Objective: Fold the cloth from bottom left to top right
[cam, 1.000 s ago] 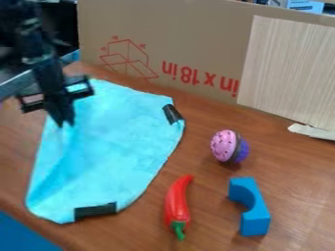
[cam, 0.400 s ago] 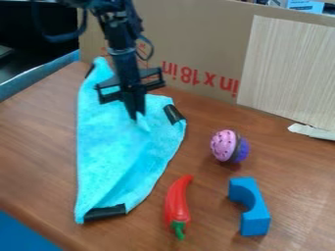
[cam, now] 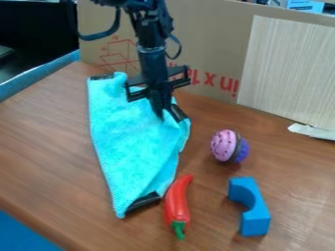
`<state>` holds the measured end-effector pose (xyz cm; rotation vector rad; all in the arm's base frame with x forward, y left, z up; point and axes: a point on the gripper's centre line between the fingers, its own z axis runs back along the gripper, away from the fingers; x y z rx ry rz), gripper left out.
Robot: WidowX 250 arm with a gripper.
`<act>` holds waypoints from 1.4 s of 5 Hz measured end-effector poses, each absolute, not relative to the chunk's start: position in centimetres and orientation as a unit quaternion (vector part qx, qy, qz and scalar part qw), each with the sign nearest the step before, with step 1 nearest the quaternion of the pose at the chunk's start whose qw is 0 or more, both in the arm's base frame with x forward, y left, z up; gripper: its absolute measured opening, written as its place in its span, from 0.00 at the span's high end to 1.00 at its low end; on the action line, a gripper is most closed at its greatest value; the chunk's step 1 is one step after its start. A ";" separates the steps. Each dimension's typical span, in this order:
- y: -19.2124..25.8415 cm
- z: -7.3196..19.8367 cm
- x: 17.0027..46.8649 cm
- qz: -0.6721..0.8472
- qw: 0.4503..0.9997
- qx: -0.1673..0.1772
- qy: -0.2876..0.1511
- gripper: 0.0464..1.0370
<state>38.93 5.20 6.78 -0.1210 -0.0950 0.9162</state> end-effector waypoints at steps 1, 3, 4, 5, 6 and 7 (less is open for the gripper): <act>3.6 6.5 39.7 0.440 0.895 -0.061 -0.045 0.98; 2.3 5.9 40.5 0.438 0.896 -0.051 -0.053 0.59; 2.1 5.9 40.6 0.436 0.897 -0.058 -0.054 0.28; 1.6 6.0 40.0 0.429 0.899 -0.074 -0.042 0.04; 3.2 9.1 38.3 0.427 0.893 -0.121 -0.072 0.04; 5.9 10.7 35.3 0.408 0.897 -0.146 -0.087 0.04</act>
